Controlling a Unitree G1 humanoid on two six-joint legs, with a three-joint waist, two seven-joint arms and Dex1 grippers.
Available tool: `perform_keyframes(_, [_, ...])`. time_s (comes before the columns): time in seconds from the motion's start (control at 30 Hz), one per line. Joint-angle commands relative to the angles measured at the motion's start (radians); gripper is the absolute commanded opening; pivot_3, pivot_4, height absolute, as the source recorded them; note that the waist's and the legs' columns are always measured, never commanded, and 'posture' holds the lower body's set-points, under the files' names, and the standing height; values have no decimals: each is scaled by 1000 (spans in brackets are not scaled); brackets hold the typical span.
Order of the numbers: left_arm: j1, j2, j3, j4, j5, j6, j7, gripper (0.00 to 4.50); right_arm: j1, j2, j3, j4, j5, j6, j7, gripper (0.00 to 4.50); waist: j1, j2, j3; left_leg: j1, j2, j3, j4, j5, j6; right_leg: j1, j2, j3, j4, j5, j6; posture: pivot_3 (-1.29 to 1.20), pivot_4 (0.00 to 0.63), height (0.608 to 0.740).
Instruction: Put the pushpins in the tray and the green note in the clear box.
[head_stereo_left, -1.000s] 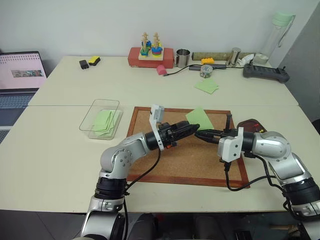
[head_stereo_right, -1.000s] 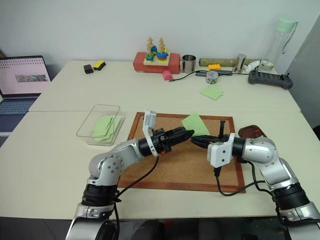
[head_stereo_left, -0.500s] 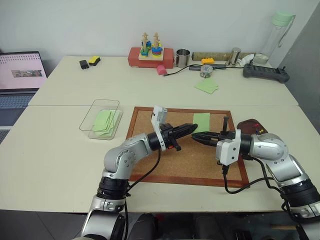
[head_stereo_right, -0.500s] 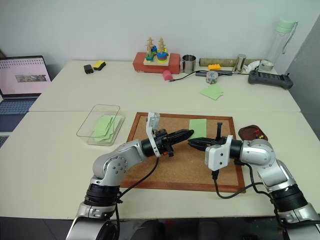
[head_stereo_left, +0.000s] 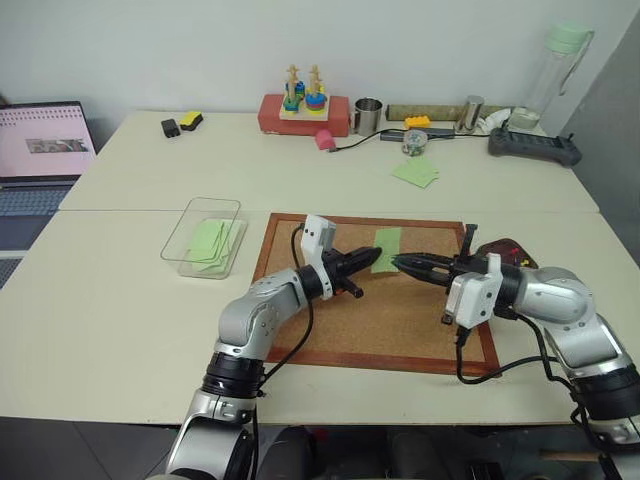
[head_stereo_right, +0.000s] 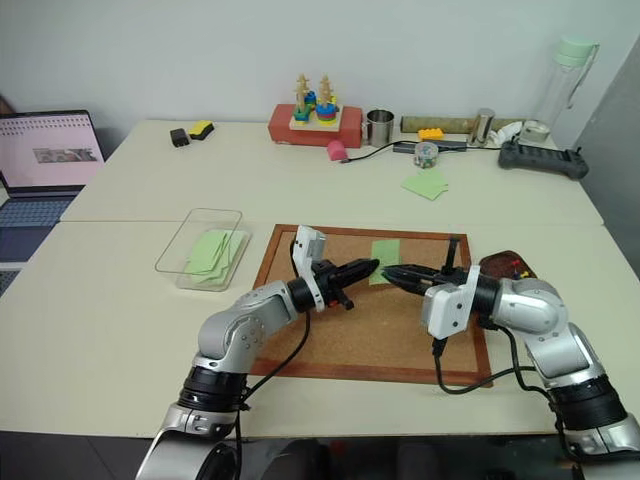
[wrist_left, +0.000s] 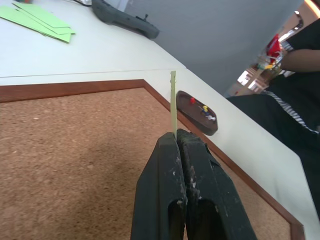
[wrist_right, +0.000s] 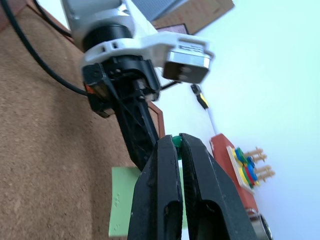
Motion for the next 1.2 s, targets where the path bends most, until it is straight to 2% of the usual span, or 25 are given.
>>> perform_keyframes(0.03, [27, 18, 27, -88, -13, -18, 1, 16, 27, -26, -158, 45, 75, 322, -89, 0, 5, 0, 0, 0, 0, 0, 0, 0, 0, 0, 0, 0, 0, 0, 0, 0, 150, 740])
perform_keyframes(0.3, [109, 82, -27, -226, 40, -50, -8, 16, -10, -65, -237, 143, 122, 794, -130, 0, 9, 0, 0, -1, 0, 1, 0, -1, 1, -1, 0, 1, 1, 0, 0, 0, 150, 740])
perform_keyframes(0.47, [111, 82, -38, -238, 55, -68, 2, 16, -71, -52, -240, 226, 118, 898, -171, 0, 14, 0, 0, -1, -1, 2, 0, -2, 4, -1, 0, 1, 1, 0, 0, 0, 150, 740])
perform_keyframes(0.73, [113, 96, -42, -253, 63, -78, -1, 0, -122, -42, -244, 304, 132, 1010, -196, 1732, 14, 0, 0, -4, 0, 2, 0, -2, 4, -4, 0, 1, 0, 0, 0, 0, 150, 740])
perform_keyframes(0.8, [110, 99, -41, -251, 63, -79, -2, 0, -124, -42, -246, 305, 131, 1008, -201, 2299, 14, 1, 0, -7, 0, 2, 1, -2, 4, -8, 0, 1, 1, 0, 0, 0, 150, 740])
perform_keyframes(1.03, [99, 112, -30, -251, 60, -82, -3, 0, -119, -53, -305, 244, 176, 1009, -186, 3797, 14, 1, 0, -11, 0, 3, 1, 0, 1, -12, 0, 1, 2, 0, 0, 0, 150, 740])
perform_keyframes(1.1, [99, 119, -17, -265, 52, -77, 3, 0, -111, -70, -323, 211, 195, 1011, -165, 4138, 14, 1, 0, -11, 0, 3, 1, 0, 1, -12, 0, 1, 2, 0, 0, 0, 150, 740])
perform_keyframes(1.2, [104, 144, 11, -308, 43, -69, 13, 0, -95, -103, -343, 143, 238, 1021, -101, 4138, 14, 0, 0, -11, 0, 3, 1, 0, 1, -12, 0, 1, 2, 0, 0, 0, 150, 740])
